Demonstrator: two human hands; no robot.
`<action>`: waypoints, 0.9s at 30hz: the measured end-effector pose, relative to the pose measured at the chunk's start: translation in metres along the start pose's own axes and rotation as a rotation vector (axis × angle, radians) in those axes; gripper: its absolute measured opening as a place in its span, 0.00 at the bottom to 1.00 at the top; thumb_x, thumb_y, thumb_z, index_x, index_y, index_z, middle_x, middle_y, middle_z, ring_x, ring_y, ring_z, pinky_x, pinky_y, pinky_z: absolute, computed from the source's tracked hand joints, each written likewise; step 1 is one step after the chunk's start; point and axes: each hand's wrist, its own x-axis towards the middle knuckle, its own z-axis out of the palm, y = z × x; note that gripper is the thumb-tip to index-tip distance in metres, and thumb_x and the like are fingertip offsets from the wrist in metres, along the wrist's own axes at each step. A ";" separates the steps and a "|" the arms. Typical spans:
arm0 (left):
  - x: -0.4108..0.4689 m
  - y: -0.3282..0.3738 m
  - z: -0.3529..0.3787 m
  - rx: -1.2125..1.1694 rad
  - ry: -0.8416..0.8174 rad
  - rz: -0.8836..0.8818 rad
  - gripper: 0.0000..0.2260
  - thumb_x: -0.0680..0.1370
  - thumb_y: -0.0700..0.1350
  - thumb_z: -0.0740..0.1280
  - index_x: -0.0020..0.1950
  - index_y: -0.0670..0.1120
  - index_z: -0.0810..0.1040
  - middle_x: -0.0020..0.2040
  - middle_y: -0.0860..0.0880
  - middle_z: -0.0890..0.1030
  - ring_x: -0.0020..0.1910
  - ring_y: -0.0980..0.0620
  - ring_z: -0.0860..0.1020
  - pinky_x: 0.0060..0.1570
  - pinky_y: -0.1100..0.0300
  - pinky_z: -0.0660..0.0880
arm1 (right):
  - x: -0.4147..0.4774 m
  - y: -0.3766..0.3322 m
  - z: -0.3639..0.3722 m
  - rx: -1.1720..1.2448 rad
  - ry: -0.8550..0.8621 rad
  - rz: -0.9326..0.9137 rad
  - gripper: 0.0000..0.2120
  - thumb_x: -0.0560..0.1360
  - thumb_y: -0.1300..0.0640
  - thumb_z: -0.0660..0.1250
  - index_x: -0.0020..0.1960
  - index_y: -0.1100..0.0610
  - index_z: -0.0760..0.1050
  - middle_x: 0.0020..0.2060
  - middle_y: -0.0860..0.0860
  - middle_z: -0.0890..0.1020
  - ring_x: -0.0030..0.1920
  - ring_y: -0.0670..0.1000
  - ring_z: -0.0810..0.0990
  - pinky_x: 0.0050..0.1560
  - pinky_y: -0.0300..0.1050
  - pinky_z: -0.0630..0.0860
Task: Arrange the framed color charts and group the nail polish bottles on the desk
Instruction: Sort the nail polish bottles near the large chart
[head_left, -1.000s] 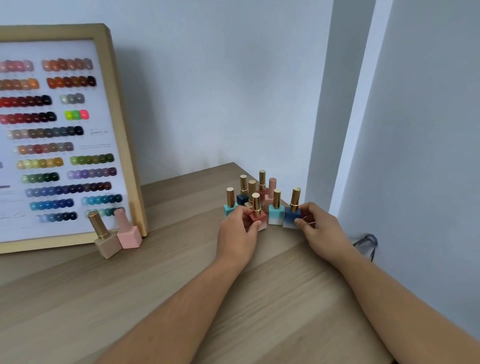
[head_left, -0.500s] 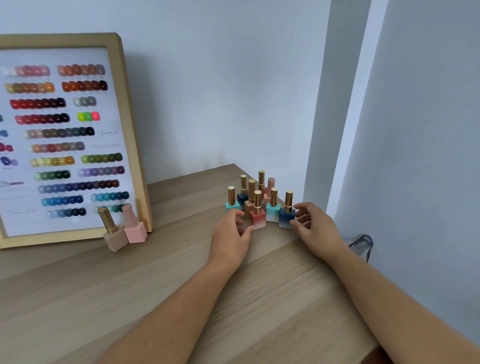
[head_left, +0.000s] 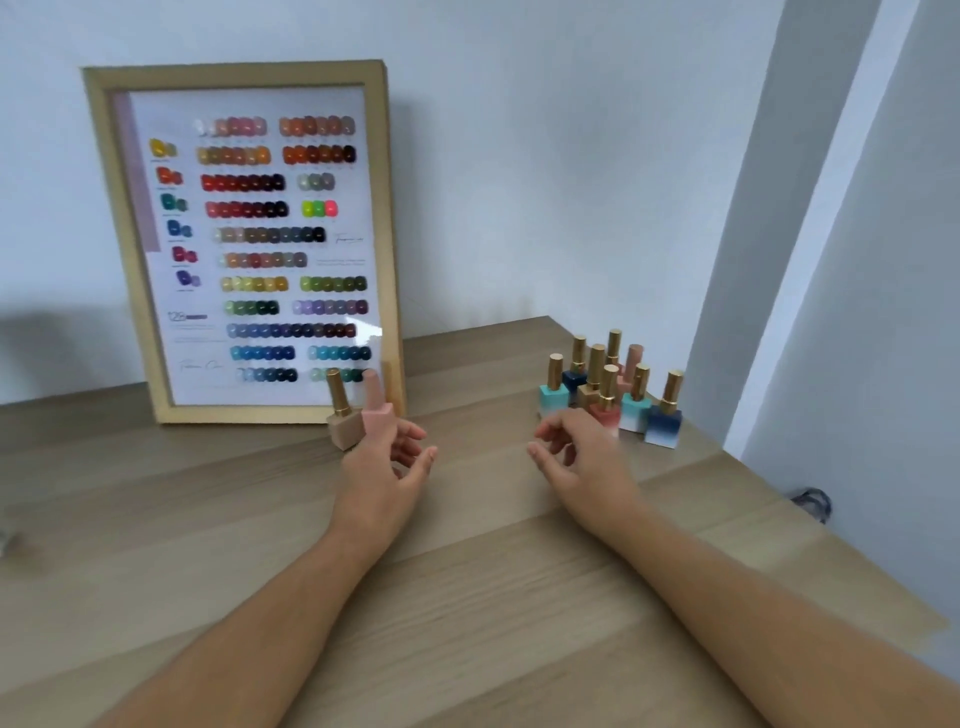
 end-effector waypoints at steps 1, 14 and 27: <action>0.000 -0.008 -0.011 0.025 0.024 -0.008 0.08 0.72 0.43 0.71 0.44 0.53 0.74 0.38 0.55 0.78 0.37 0.59 0.76 0.34 0.70 0.70 | 0.005 -0.007 0.014 0.022 -0.020 -0.009 0.05 0.73 0.54 0.67 0.47 0.50 0.72 0.42 0.45 0.75 0.40 0.42 0.73 0.40 0.32 0.68; 0.039 -0.071 -0.057 0.075 0.051 -0.160 0.19 0.70 0.50 0.73 0.58 0.50 0.72 0.50 0.53 0.76 0.47 0.59 0.74 0.42 0.69 0.68 | 0.074 -0.052 0.131 0.131 -0.072 0.020 0.18 0.72 0.53 0.69 0.61 0.54 0.73 0.45 0.48 0.74 0.38 0.41 0.71 0.37 0.27 0.66; 0.051 -0.071 -0.055 0.097 0.021 -0.112 0.11 0.73 0.44 0.70 0.55 0.48 0.76 0.42 0.54 0.77 0.40 0.61 0.75 0.39 0.72 0.68 | 0.080 -0.062 0.131 0.032 -0.071 -0.043 0.08 0.73 0.55 0.67 0.51 0.56 0.76 0.34 0.43 0.67 0.35 0.41 0.66 0.36 0.27 0.65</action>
